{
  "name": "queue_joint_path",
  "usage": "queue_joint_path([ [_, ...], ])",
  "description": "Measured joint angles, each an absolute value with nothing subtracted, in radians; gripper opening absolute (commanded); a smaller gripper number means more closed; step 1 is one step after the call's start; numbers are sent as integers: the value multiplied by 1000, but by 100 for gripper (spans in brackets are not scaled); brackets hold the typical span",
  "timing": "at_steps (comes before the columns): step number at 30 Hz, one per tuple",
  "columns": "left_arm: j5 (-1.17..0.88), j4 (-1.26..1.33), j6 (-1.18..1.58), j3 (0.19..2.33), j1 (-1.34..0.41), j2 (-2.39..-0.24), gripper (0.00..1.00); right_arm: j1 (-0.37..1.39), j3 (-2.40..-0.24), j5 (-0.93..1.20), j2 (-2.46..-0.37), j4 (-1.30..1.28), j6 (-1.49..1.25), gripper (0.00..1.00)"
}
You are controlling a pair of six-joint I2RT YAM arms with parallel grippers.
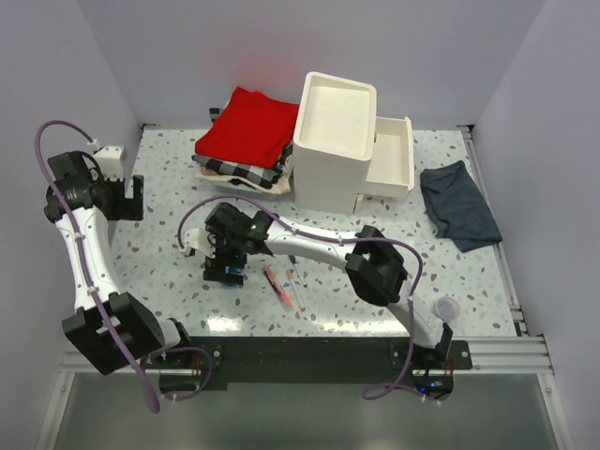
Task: Sort the stationery into containers
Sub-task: Pick up the stationery from the center of the board.
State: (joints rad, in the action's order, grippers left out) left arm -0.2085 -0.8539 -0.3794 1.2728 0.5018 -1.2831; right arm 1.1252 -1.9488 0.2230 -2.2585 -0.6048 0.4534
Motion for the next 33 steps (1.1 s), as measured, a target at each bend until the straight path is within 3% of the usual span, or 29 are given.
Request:
queue_joint_path([
  [4,-214,-863,-412,1253,513,-1270,100,1126,-1968,229,-2281,-606,453,98],
  [9,-223,-886,-432,1247,522,-1265,100,1126,-1977,239,-2305,-616,454,89],
  [15,-196,-882,-490,1259,529,-1265,100,1125,-1979,265,-2306,-635,473,72],
  [19,-163,-862,-538,1293,539,-1264,100,1125,-1978,282,-2306,-644,488,46],
  [33,-210,-842,-532,1315,543,-1275,100,1125,-1970,276,-2247,-737,567,6],
])
